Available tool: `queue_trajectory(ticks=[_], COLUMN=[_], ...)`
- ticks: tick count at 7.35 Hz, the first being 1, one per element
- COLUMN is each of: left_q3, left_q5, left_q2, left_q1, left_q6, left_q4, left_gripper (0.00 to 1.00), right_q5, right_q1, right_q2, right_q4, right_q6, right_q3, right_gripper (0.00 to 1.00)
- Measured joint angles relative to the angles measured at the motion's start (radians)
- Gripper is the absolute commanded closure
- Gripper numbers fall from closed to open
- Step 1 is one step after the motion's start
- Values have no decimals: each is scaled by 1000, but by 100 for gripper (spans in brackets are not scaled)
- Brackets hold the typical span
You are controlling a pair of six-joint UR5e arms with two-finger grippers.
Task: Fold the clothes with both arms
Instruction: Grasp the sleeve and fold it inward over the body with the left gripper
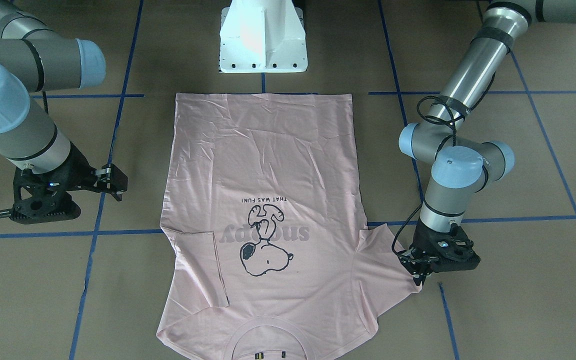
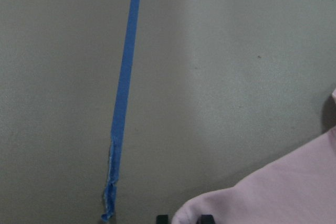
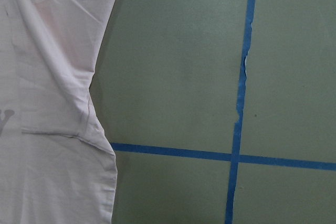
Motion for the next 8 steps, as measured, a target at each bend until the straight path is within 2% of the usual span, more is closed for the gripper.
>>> queue_trajectory(ticks=[2, 4, 5, 7, 8], left_q3=[-46, -184, -243, -258, -209], left_q5=[-29, -61, -65, -64, -62], left_q2=[-25, -38, -44, -90, -141], left_q1=[-15, 0, 35, 100, 112], left_q6=[-4, -58, -144, -287, -319], left_q4=[55, 232, 300, 340, 342], left_gripper=[100, 100, 100, 100, 100], right_q5=[0, 1, 1, 1, 1], right_q1=[0, -2, -2, -3, -3], right_q2=[-2, -2, -2, -3, -3], right_q4=[0, 0, 0, 0, 0], right_q6=[1, 2, 1, 0, 0], right_q3=[0, 0, 0, -6, -8], right_gripper=[0, 0, 0, 0, 0])
